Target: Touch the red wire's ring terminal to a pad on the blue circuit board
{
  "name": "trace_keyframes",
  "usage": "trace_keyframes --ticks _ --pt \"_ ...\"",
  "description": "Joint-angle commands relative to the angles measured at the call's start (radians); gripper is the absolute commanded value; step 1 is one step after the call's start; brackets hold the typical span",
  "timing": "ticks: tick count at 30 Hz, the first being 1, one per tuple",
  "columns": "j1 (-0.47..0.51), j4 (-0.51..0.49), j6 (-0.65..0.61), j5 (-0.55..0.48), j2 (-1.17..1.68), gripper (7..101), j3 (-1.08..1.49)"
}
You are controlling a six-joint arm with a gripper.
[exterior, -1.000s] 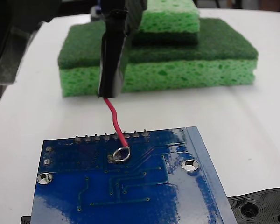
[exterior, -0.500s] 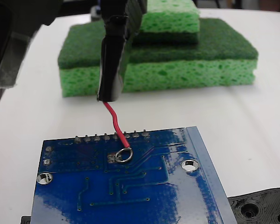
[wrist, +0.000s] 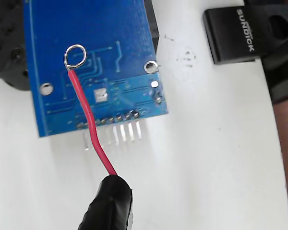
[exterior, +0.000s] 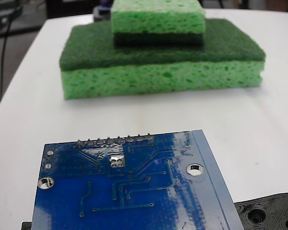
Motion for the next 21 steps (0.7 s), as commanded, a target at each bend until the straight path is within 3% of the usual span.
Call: trace_keyframes --ticks 1,8,17,21 --pt "0.018 -0.058 -0.011 -0.078 0.138 100.3 0.103" --pt "0.16 -0.224 -0.086 -0.374 0.518 100.3 0.482" --pt "0.216 -0.321 -0.109 -0.528 0.775 100.3 0.807" --pt "0.213 -0.273 -0.074 -0.551 1.042 100.3 0.959"
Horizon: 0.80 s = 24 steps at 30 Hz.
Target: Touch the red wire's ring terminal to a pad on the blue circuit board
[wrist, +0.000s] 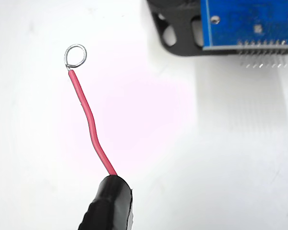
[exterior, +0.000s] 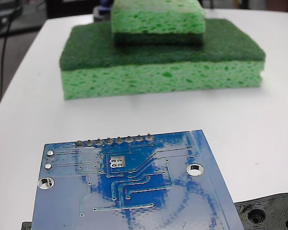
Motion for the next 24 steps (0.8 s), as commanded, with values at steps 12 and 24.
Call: trace_keyframes --ticks 12,24 --pt "-0.276 0.037 0.077 0.322 0.245 100.3 0.117" --pt "-0.27 0.049 0.06 0.399 0.245 100.3 0.147"
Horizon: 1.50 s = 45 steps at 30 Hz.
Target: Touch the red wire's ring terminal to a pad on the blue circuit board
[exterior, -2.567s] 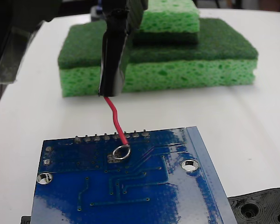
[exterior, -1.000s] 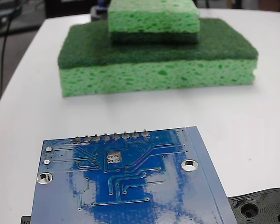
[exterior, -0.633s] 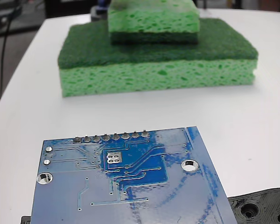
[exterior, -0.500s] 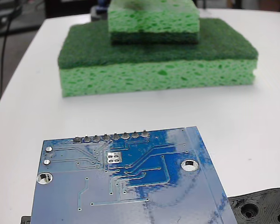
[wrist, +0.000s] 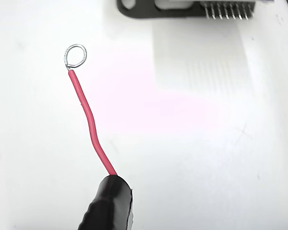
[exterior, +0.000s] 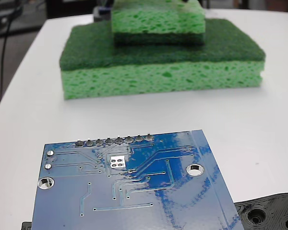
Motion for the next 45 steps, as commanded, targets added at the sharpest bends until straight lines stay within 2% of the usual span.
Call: trace_keyframes --ticks 1,5,10,17,21,26,45 --pt "-0.005 -0.002 -0.014 -0.011 0.002 100.3 -0.003" --pt "-0.008 -0.002 -0.035 -0.038 0.002 100.3 0.003" --pt "-0.02 0.0 -0.029 -0.012 0.002 100.3 0.006" --pt "-0.195 -0.005 0.025 0.198 0.002 100.3 0.011" --pt "-0.147 -0.005 0.021 0.147 0.002 100.3 0.014" --pt "0.034 -0.002 -0.049 -0.078 0.002 100.3 0.031" --pt "0.028 -0.006 -0.044 -0.072 0.002 100.3 0.032"
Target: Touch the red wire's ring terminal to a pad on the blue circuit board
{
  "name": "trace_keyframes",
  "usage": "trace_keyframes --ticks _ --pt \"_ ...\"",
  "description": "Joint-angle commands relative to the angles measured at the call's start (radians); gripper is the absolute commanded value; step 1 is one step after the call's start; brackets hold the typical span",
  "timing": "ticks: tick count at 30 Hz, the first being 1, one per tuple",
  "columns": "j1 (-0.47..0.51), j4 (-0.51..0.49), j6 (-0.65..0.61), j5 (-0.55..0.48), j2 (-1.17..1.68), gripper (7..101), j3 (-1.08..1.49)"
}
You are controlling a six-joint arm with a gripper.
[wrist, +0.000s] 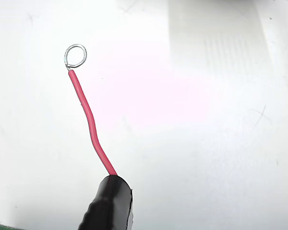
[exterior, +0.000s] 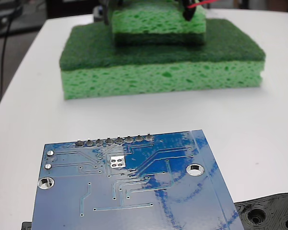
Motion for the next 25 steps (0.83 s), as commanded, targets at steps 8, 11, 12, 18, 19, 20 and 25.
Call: trace_keyframes --ticks 8,11,12,18,19,20,25 --pt "0.0 -0.003 0.0 0.002 0.002 100.3 -0.005" --pt "0.0 -0.003 0.0 0.002 0.002 100.3 -0.005" --pt "0.0 -0.003 0.0 0.002 0.002 100.3 -0.005" --pt "0.0 -0.003 0.0 0.002 0.002 100.3 -0.005" --pt "0.002 -0.003 0.003 0.003 0.002 100.3 -0.005" --pt "0.002 -0.003 0.003 0.009 0.002 100.3 -0.005" --pt "-0.038 -0.005 0.025 0.075 0.002 100.3 -0.005"
